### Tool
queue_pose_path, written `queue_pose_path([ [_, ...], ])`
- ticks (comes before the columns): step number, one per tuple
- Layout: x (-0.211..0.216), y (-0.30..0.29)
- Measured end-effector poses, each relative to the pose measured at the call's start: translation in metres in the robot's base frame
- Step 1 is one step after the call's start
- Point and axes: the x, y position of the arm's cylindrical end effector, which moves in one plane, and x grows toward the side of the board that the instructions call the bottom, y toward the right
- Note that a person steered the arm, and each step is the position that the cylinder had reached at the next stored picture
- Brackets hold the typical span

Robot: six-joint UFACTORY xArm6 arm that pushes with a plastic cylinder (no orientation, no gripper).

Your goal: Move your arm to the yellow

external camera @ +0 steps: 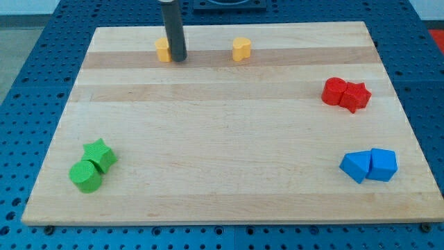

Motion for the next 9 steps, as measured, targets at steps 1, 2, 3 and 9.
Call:
queue_pose_path([
  [1,-0.001,-0.016],
  [2,-0.014,-0.018],
  [3,-0.028,-0.024],
  [9,-0.037,0.001],
])
